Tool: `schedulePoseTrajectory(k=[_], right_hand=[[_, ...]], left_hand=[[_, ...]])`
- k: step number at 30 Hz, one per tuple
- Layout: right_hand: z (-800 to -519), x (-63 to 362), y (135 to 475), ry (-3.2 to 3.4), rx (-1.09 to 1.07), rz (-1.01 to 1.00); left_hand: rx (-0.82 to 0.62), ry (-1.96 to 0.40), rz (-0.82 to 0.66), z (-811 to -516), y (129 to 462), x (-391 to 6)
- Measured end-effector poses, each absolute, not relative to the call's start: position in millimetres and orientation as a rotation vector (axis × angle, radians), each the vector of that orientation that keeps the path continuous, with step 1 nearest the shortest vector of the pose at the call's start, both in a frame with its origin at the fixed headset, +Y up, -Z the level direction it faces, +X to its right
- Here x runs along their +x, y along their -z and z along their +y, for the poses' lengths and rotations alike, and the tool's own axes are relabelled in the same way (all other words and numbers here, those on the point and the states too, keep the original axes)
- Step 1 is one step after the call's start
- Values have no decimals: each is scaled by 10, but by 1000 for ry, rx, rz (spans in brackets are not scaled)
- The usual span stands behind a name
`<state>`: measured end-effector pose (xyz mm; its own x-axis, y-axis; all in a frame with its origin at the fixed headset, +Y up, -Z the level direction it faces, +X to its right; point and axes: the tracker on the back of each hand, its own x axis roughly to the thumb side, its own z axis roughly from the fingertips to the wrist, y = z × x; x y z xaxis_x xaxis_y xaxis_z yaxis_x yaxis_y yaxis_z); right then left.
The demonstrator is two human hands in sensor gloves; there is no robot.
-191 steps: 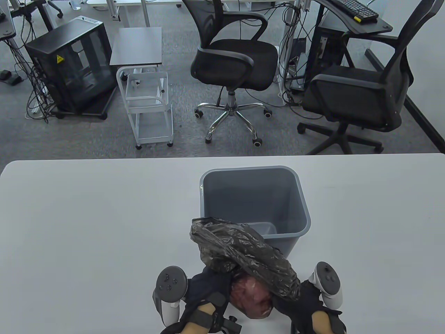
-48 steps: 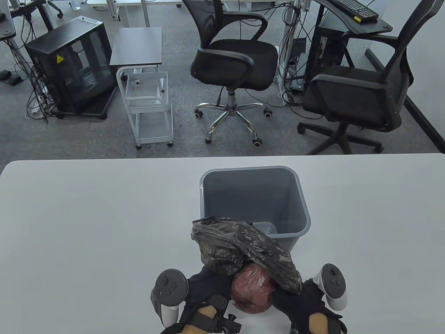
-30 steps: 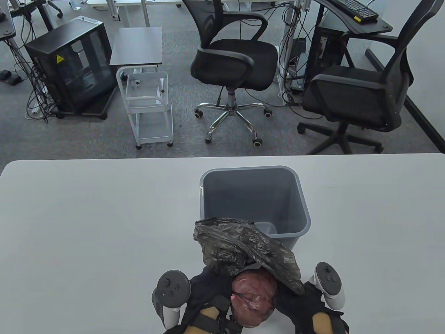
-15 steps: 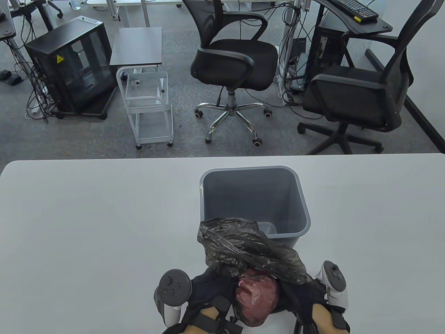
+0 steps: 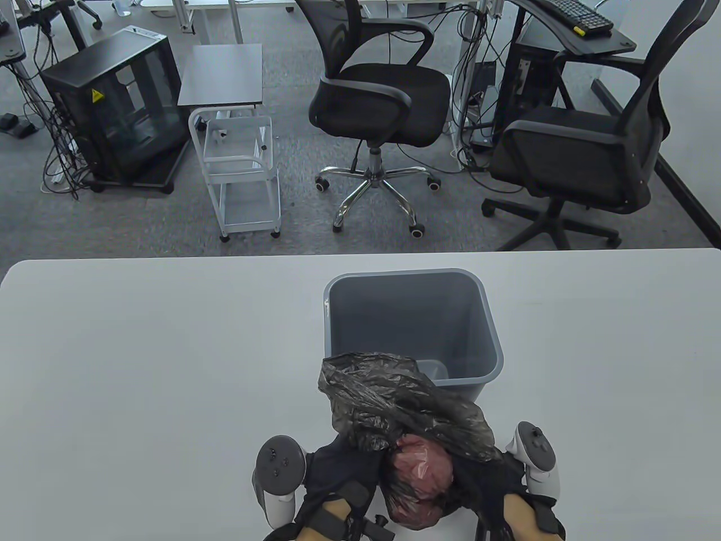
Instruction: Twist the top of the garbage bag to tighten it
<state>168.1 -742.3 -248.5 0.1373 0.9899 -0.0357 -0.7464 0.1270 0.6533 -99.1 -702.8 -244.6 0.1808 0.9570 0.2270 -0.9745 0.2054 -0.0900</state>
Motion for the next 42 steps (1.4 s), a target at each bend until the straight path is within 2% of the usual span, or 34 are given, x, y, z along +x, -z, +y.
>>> schedulePoseTrajectory(k=[4,7,12,17,21,26,29,33,35,39,42], right_hand=[[-7340,1656,2468,-1368,685,463],[-7188,1599,2427,-1540,916,381],[-7223,1657,2451,-1521,787,355],[-7352,1710,2477,-1367,651,438],[-7378,1689,2468,-1394,658,445],[-7243,1597,2412,-1468,867,419],[-7241,1648,2439,-1503,778,362],[-7318,1739,2480,-1353,612,373],[-7354,1735,2475,-1303,576,428],[-7344,1701,2450,-1367,590,403],[-7243,1659,2437,-1401,734,329]], left_hand=[[125,-1294,-199,-7017,2454,-1068],[112,-1315,-193,-7032,2460,-1066],[42,-1415,-281,-7025,2443,-967],[7,-1425,-326,-7041,2473,-950],[78,-1331,-260,-7025,2470,-1000],[85,-1301,-220,-7024,2459,-1011],[74,-1330,-248,-7037,2456,-978],[7,-1465,-359,-7067,2474,-904],[32,-1445,-336,-7062,2483,-913],[119,-1317,-252,-7034,2481,-1020],[131,-1330,-226,-7032,2477,-1051]])
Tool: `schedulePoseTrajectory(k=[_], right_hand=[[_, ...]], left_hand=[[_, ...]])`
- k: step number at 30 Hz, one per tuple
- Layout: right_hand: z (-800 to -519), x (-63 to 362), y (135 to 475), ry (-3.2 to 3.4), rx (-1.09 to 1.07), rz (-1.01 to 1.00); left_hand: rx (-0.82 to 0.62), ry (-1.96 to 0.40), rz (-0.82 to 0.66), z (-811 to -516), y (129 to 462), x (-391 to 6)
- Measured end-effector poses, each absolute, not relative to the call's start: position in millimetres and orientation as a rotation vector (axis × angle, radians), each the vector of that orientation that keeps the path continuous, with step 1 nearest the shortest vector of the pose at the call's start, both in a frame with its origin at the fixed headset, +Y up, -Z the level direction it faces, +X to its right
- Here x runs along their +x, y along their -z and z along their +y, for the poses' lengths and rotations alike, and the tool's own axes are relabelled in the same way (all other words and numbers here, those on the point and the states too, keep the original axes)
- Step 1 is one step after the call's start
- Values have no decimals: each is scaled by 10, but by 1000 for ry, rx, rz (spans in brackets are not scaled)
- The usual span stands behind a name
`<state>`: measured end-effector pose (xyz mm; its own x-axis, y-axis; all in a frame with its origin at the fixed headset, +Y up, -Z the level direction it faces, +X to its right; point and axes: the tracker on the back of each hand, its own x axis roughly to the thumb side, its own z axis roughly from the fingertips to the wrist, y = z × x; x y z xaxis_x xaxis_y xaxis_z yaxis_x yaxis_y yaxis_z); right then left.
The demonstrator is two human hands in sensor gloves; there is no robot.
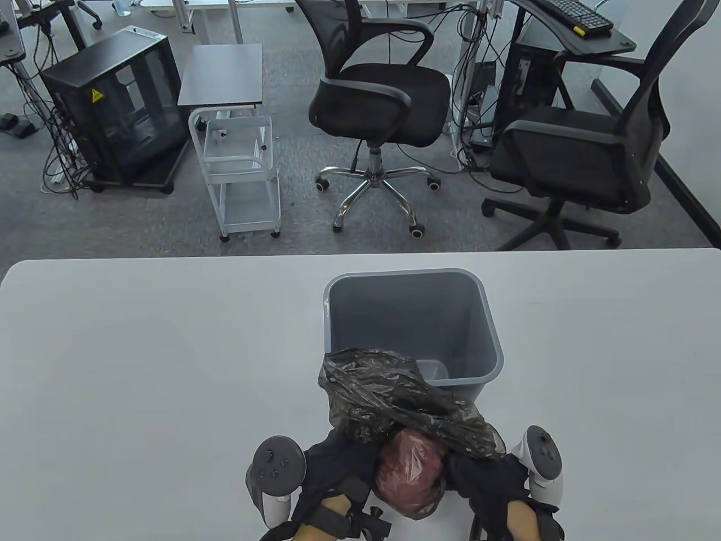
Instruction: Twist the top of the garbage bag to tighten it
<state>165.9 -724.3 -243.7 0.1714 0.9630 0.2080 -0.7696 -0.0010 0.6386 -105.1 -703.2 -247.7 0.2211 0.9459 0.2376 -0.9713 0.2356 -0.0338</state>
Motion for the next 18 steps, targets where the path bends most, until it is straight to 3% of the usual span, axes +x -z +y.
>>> schedulePoseTrajectory(k=[4,9,15,18], right_hand=[[-7205,1662,2432,-1526,745,292],[-7364,1721,2474,-1300,511,381],[-7345,1690,2446,-1356,532,421],[-7257,1642,2430,-1334,670,417]], left_hand=[[124,-1336,-253,-7046,2456,-992],[51,-1470,-376,-7072,2487,-944],[125,-1334,-258,-7055,2470,-1024],[136,-1335,-214,-7066,2468,-1057]])
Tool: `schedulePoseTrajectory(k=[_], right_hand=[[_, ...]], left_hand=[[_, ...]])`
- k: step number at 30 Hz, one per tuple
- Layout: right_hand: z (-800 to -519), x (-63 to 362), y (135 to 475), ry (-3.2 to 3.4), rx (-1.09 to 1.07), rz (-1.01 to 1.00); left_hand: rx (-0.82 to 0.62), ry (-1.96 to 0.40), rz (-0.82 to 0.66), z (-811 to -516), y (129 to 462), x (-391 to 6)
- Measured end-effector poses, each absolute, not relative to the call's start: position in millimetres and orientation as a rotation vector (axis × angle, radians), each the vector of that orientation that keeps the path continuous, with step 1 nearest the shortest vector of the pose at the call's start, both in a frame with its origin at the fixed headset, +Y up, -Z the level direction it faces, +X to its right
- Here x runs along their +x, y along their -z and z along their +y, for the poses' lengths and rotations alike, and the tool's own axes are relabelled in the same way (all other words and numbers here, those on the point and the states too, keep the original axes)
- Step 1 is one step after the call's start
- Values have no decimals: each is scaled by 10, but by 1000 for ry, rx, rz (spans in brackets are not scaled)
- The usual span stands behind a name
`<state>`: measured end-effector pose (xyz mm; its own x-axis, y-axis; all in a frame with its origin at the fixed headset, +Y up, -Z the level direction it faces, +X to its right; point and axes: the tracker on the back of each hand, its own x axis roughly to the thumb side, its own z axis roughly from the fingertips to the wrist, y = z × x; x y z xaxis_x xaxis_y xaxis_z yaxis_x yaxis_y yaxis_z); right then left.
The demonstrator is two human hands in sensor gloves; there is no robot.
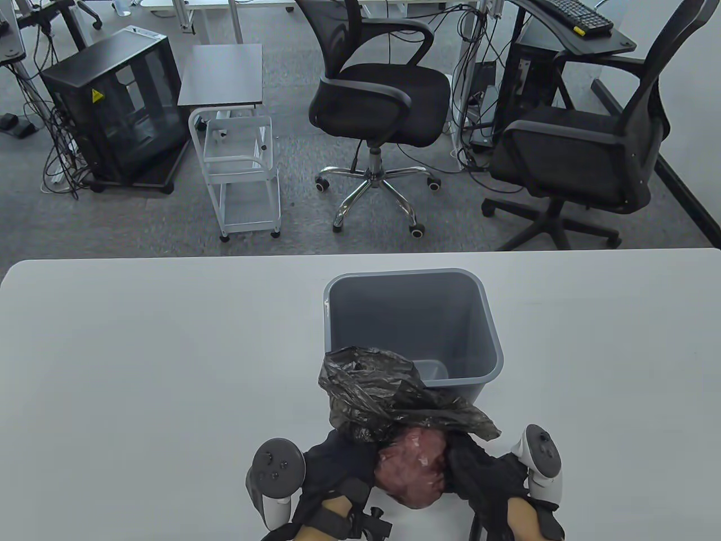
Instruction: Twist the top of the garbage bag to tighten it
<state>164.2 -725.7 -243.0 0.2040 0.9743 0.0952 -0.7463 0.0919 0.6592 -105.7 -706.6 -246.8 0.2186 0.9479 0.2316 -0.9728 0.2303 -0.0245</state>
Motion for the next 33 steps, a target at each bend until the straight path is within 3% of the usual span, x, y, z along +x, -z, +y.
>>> schedulePoseTrajectory(k=[4,9,13,20,24,27,33], right_hand=[[-7198,1625,2420,-1520,750,373],[-7307,1680,2450,-1345,558,405],[-7340,1675,2441,-1363,554,460],[-7167,1620,2418,-1683,865,393],[-7229,1703,2457,-1601,692,324],[-7370,1725,2476,-1350,562,444],[-7358,1683,2450,-1431,627,469]], left_hand=[[133,-1352,-240,-7066,2453,-1024],[127,-1423,-345,-7073,2459,-964],[191,-1325,-292,-7022,2451,-1015],[193,-1336,-244,-7047,2455,-1036],[138,-1352,-294,-7067,2467,-991],[115,-1389,-337,-7049,2466,-958],[194,-1301,-281,-6987,2427,-988]])
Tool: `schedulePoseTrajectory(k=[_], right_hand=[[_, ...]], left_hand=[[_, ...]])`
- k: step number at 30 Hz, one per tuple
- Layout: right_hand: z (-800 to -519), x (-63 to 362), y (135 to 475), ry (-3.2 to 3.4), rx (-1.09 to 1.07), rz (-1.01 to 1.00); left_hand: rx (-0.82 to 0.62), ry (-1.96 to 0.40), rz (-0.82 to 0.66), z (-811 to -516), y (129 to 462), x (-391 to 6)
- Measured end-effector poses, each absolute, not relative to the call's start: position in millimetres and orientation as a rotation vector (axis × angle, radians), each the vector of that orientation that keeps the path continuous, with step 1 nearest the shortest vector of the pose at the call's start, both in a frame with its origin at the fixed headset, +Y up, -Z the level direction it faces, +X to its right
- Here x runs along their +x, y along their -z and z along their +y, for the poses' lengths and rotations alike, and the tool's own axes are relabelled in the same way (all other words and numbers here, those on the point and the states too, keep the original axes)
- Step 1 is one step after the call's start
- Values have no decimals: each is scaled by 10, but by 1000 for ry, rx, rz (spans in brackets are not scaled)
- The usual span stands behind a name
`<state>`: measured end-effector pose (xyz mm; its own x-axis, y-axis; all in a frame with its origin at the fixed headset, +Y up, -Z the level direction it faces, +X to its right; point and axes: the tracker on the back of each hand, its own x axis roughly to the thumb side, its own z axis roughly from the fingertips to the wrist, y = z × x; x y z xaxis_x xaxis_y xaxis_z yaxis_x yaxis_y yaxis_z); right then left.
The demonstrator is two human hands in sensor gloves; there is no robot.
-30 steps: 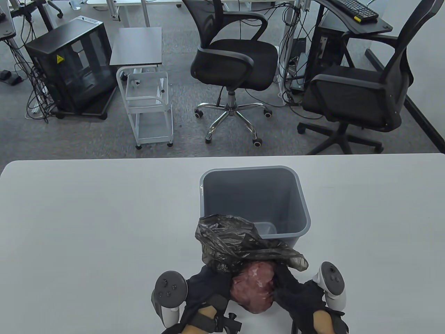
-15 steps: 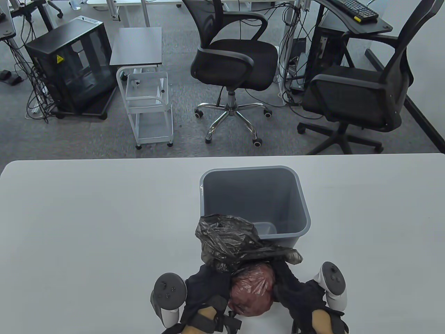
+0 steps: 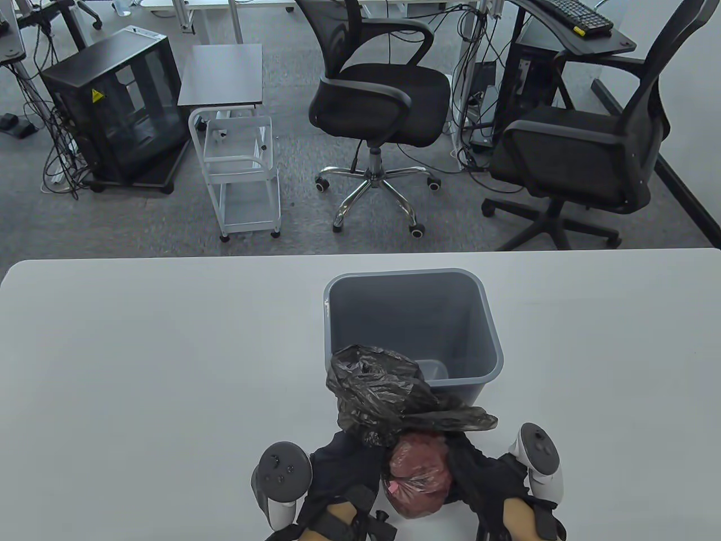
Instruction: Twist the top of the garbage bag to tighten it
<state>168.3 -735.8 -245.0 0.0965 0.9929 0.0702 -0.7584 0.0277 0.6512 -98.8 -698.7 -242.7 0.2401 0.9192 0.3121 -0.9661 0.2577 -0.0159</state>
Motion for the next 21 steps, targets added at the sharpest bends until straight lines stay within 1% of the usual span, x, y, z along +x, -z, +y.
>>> schedulePoseTrajectory(k=[3,5,6,9,11,13,14,16,19,21], right_hand=[[-7309,1650,2437,-1479,713,443],[-7252,1619,2432,-1569,832,436],[-7237,1619,2431,-1614,853,429],[-7258,1659,2446,-1579,753,380],[-7335,1712,2469,-1454,618,399],[-7413,1735,2485,-1313,556,474],[-7425,1738,2487,-1307,548,486],[-7433,1737,2484,-1339,530,500],[-7410,1704,2460,-1377,552,511],[-7371,1661,2442,-1417,620,487]], left_hand=[[194,-1310,-260,-6999,2427,-1003],[195,-1322,-251,-7006,2425,-993],[189,-1324,-255,-7006,2423,-987],[173,-1342,-293,-7018,2430,-969],[80,-1431,-352,-7046,2451,-920],[-24,-1527,-425,-7075,2458,-850],[-37,-1538,-427,-7079,2456,-831],[-24,-1508,-423,-7073,2452,-825],[98,-1394,-332,-7044,2453,-919],[130,-1389,-279,-7037,2453,-971]])
